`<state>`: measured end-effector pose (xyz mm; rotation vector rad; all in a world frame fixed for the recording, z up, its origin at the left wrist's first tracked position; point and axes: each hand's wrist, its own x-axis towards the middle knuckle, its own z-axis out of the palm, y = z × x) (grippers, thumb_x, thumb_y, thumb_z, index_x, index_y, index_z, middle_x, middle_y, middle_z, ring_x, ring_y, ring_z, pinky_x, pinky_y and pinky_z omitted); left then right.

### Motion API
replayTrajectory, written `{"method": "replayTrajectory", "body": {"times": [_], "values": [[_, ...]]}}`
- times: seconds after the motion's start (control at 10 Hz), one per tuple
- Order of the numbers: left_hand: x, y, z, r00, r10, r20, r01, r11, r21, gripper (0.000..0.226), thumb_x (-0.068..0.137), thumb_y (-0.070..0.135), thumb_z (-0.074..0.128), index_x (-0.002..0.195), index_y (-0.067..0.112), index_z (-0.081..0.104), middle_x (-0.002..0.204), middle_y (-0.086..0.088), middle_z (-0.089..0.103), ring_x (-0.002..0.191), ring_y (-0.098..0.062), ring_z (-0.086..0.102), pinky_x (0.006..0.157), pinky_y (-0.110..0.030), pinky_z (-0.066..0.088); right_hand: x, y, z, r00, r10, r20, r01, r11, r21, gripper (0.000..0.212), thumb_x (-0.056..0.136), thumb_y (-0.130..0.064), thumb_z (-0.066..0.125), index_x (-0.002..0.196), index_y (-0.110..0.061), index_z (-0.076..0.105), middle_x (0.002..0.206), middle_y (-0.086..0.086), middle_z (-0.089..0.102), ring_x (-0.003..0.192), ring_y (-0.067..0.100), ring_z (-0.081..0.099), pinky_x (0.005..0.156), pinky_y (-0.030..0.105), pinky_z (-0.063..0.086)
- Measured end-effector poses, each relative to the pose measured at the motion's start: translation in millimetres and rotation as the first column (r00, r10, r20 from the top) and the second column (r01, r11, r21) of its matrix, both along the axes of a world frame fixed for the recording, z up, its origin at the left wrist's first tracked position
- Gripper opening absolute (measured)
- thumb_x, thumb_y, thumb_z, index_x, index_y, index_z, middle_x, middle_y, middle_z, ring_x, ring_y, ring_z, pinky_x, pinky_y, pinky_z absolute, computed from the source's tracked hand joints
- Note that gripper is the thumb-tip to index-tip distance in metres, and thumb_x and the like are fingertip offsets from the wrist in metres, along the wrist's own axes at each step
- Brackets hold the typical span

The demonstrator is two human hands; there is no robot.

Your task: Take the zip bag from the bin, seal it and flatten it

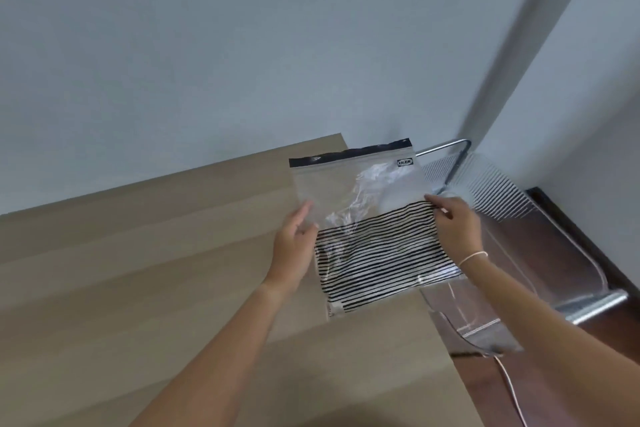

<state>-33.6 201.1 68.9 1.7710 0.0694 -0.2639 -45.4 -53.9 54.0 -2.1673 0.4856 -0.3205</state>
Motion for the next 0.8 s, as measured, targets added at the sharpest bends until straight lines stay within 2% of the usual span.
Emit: {"method": "replayTrajectory", "body": {"times": [0.1, 0.2, 0.3, 0.4, 0.5, 0.6, 0.7, 0.8], "values": [[7, -60, 0, 0.994, -0.091, -0.067, 0.085, 0.993, -0.088, 0.048, 0.092, 0.015, 0.043, 0.138, 0.027, 0.037, 0.142, 0.014, 0.038, 0.095, 0.012, 0.059, 0.089, -0.043, 0.054, 6, -66, 11, 0.999, -0.041, -0.028, 0.039, 0.996, -0.079, 0.032, 0.085, 0.0, 0.046, 0.109, -0.006, 0.067, 0.108, 0.018, 0.065, 0.094, 0.023, 0.056, 0.086, 0.023, 0.037], [10, -111, -8, 0.974, -0.145, -0.173, 0.118, 0.98, -0.158, 0.05, 0.091, 0.012, 0.041, 0.139, 0.028, 0.037, 0.118, 0.028, 0.05, 0.075, 0.007, 0.058, 0.07, -0.027, 0.057, 4, -121, 10, 0.993, -0.088, -0.076, 0.078, 0.989, -0.125, 0.032, 0.086, 0.0, 0.045, 0.108, -0.006, 0.067, 0.109, 0.02, 0.064, 0.1, 0.032, 0.055, 0.092, 0.034, 0.041], [8, -147, -17, 0.952, -0.178, -0.25, 0.136, 0.975, -0.178, 0.051, 0.091, 0.009, 0.039, 0.139, 0.025, 0.036, 0.139, 0.015, 0.045, 0.106, -0.013, 0.057, 0.065, -0.022, 0.056, -2, -157, -1, 0.984, -0.088, -0.153, 0.064, 0.985, -0.159, 0.031, 0.087, 0.0, 0.043, 0.109, -0.006, 0.066, 0.11, 0.02, 0.063, 0.1, 0.033, 0.055, 0.095, 0.039, 0.042], [6, -168, -28, 0.922, -0.209, -0.324, 0.162, 0.972, -0.168, 0.052, 0.092, 0.009, 0.039, 0.142, 0.022, 0.03, 0.15, 0.006, 0.033, 0.097, -0.004, 0.052, 0.07, -0.025, 0.053, -6, -176, -18, 0.972, -0.092, -0.216, 0.055, 0.983, -0.173, 0.031, 0.088, 0.0, 0.043, 0.108, -0.005, 0.066, 0.11, 0.019, 0.062, 0.1, 0.032, 0.055, 0.09, 0.033, 0.04], [2, -178, -40, 0.877, -0.247, -0.413, 0.195, 0.967, -0.163, 0.054, 0.093, 0.009, 0.039, 0.144, 0.018, 0.024, 0.154, 0.0, 0.024, 0.109, -0.01, 0.048, 0.081, -0.033, 0.053, -8, -186, -37, 0.949, -0.083, -0.303, 0.025, 0.981, -0.191, 0.031, 0.088, 0.001, 0.043, 0.107, -0.004, 0.067, 0.113, 0.02, 0.062, 0.103, 0.035, 0.056, 0.091, 0.032, 0.04], [-1, -182, -49, 0.801, -0.309, -0.512, 0.296, 0.949, -0.11, 0.06, 0.093, 0.013, 0.039, 0.146, 0.018, 0.012, 0.158, 0.0, 0.009, 0.129, -0.017, 0.035, 0.097, -0.039, 0.045, -10, -189, -54, 0.885, -0.003, -0.465, -0.09, 0.98, -0.178, 0.031, 0.088, -0.006, 0.047, 0.115, -0.007, 0.062, 0.121, 0.019, 0.058, 0.11, 0.033, 0.054, 0.098, 0.034, 0.039], [-1, -179, -52, 0.791, -0.328, -0.516, 0.391, 0.92, 0.016, 0.063, 0.091, 0.02, 0.041, 0.147, 0.018, 0.01, 0.158, -0.001, 0.011, 0.134, -0.019, 0.03, 0.112, -0.043, 0.03, -15, -185, -66, 0.814, 0.025, -0.58, -0.131, 0.981, -0.141, 0.039, 0.087, -0.013, 0.051, 0.125, -0.01, 0.054, 0.133, 0.019, 0.047, 0.118, 0.033, 0.05, 0.104, 0.038, 0.036], [3, -172, -49, 0.863, -0.299, -0.408, 0.376, 0.918, 0.123, 0.06, 0.09, 0.021, 0.04, 0.146, 0.017, 0.017, 0.154, -0.004, 0.024, 0.139, -0.023, 0.027, 0.115, -0.043, 0.024, -15, -172, -76, 0.839, 0.016, -0.543, -0.122, 0.98, -0.16, 0.039, 0.085, -0.01, 0.05, 0.124, -0.008, 0.054, 0.135, 0.019, 0.045, 0.119, 0.034, 0.048, 0.106, 0.041, 0.035]]}}
